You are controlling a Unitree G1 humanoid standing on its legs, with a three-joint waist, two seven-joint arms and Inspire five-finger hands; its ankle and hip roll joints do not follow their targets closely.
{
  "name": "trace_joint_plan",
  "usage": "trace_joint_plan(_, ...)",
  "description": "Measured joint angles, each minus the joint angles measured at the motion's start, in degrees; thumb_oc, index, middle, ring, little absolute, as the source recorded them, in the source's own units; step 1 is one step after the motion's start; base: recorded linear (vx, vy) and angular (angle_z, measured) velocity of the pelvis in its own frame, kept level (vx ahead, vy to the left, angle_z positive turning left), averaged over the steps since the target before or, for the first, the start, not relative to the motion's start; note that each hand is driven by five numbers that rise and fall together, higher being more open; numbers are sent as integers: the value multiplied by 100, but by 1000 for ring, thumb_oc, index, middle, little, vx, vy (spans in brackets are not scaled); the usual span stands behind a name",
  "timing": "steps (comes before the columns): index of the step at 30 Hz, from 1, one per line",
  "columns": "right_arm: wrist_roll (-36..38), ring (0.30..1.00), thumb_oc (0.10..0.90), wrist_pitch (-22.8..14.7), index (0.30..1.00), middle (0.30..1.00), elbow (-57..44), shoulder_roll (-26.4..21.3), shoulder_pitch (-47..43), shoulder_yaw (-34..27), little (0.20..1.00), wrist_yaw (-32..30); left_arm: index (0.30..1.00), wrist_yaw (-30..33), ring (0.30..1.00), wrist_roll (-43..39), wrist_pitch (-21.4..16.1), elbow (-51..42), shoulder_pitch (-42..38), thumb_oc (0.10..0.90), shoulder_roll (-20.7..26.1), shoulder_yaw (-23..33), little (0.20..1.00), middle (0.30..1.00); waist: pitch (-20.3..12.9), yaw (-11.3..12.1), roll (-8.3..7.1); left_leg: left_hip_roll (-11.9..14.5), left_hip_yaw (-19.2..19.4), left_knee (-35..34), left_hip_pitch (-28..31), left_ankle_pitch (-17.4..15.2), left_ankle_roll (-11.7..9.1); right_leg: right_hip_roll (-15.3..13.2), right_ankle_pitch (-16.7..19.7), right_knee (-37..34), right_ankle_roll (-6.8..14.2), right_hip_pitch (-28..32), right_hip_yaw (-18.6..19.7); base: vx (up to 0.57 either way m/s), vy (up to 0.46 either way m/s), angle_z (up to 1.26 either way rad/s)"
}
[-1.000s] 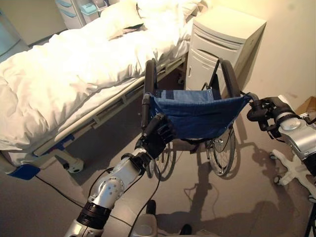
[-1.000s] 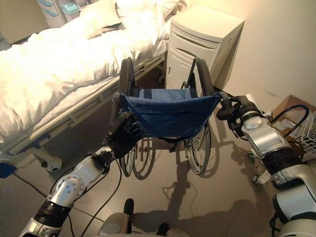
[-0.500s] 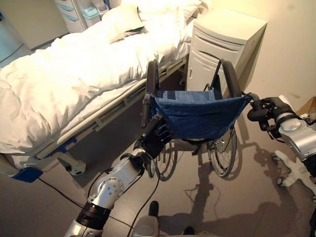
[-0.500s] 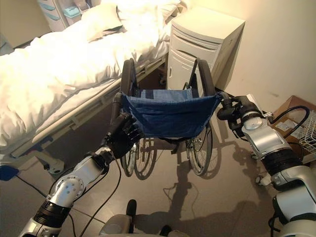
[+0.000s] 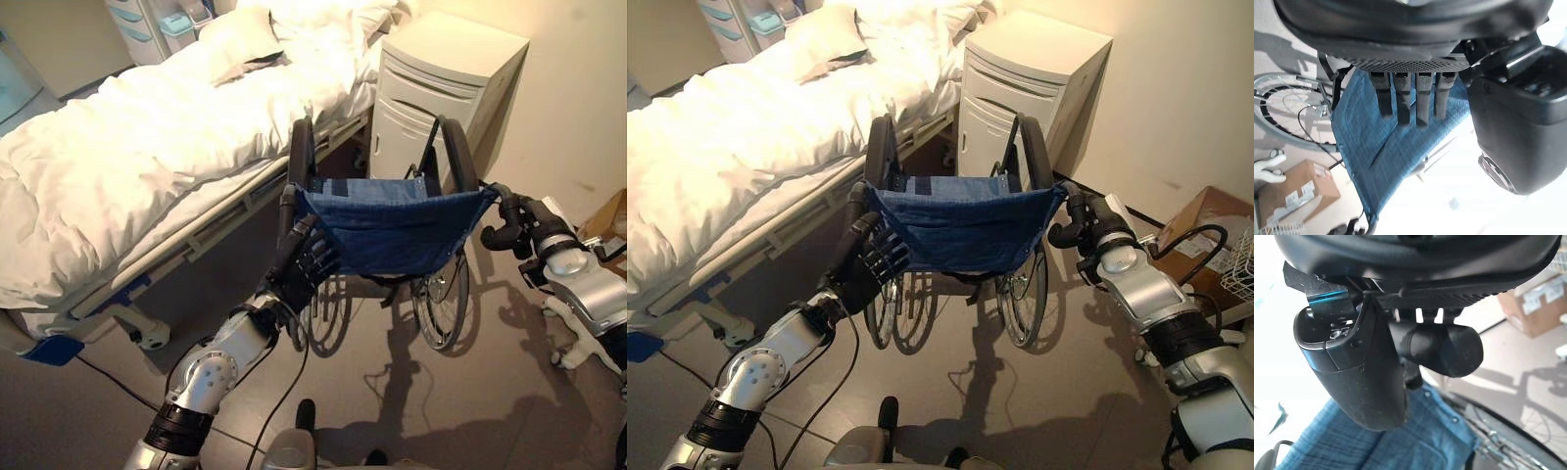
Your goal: Push the wheelchair next to the bed
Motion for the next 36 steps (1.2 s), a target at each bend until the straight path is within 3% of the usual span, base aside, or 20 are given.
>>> trace_joint_plan(8, 2, 900, 800, 176, 900, 900, -395, -37, 595, -630, 900, -179, 900, 293, 900, 15, -22, -27, 300, 800, 448, 1322, 900, 900, 1, -27, -1, -68, -35, -204, 140, 66, 61, -54, 0, 13, 0, 74, 116, -8, -6, 8)
trace_joint_plan(18, 7, 900, 800, 601, 900, 900, -1175, -39, 1904, -1832, 900, -810, 900, 310, 900, 2, 331, -428, 988, 800, 502, 1441, 900, 900, 5, -112, -7, -198, 114, -408, 205, 169, 263, -254, -6, 142, 15, 147, 134, -9, -8, 25)
trace_joint_plan(21, 11, 900, 800, 837, 900, 900, -1356, -29, 2469, -2342, 900, -923, 900, 312, 900, -11, 536, -456, 1104, 800, 505, 1459, 900, 900, 7, -141, 15, -297, -135, -438, 330, 219, 324, -391, -175, 658, 282, 101, 175, 6, 6, 48)
trace_joint_plan(22, 11, 900, 800, 849, 900, 900, -1364, -29, 2600, -2520, 900, -1023, 900, 312, 900, -30, 602, -473, 1144, 800, 499, 1550, 900, 900, 20, -147, 73, -291, -314, -437, 367, 180, 395, -499, -376, 1068, 457, -107, 333, 6, 4, 27)
trace_joint_plan(23, 11, 900, 800, 874, 900, 900, -1364, -33, 2601, -2562, 900, -1067, 900, 312, 900, -31, 609, -484, 1173, 800, 512, 1621, 900, 900, 22, -146, 79, -301, -340, -437, 362, 163, 417, -507, -408, 974, 452, -140, 427, 6, 2, 19)
trace_joint_plan(24, 11, 900, 800, 900, 900, 900, -1391, -21, 2615, -2686, 900, -1172, 900, 312, 900, -53, 619, -485, 1181, 800, 547, 1802, 900, 900, 15, -135, 43, -364, -327, -438, 274, 153, 426, -522, -298, 344, 538, -127, 639, 8, 2, 13)
trace_joint_plan(25, 2, 900, 800, 902, 900, 900, -1453, -23, 2612, -2818, 900, -1320, 900, 306, 900, -56, 617, -462, 1168, 800, 618, 1981, 900, 900, 35, -154, -59, -493, -257, -460, 194, 153, 377, -662, 101, -97, 650, -93, 632, 9, 4, 21)
trace_joint_plan(26, 12, 900, 800, 905, 900, 900, -1474, -8, 2615, -2863, 900, -1360, 900, 314, 900, -58, 624, -442, 1190, 800, 630, 2066, 900, 900, 29, -215, -54, -454, -129, -483, 184, 133, 373, -644, 149, -198, 659, -11, 594, 11, 10, 18)
trace_joint_plan(27, 27, 900, 800, 905, 900, 900, -1493, -4, 2615, -2873, 900, -1407, 900, 315, 900, -63, 624, -433, 1219, 800, 661, 2141, 900, 900, 28, -224, -51, -356, 271, -483, 208, 115, 347, -645, 141, -211, 643, 32, 573, 14, 13, 13)
trace_joint_plan(29, 118, 900, 800, 916, 900, 900, -1494, 0, 2623, -2870, 900, -1526, 900, 312, 900, -85, 624, -436, 1222, 800, 668, 2164, 900, 900, 23, -229, -43, -305, 494, -481, 262, 110, 334, -642, 126, -210, 624, 85, 550, 0, 0, 0)
trace_joint_plan(36, 333, 900, 800, 915, 900, 900, -1518, 369, 2633, -2918, 900, -2794, 900, 307, 900, -402, 648, -438, 1238, 800, 667, 2162, 900, 900, 20, -281, -45, -409, 295, -442, 212, 219, 335, -652, 132, -210, 634, 85, 542, 18, 4, 13)
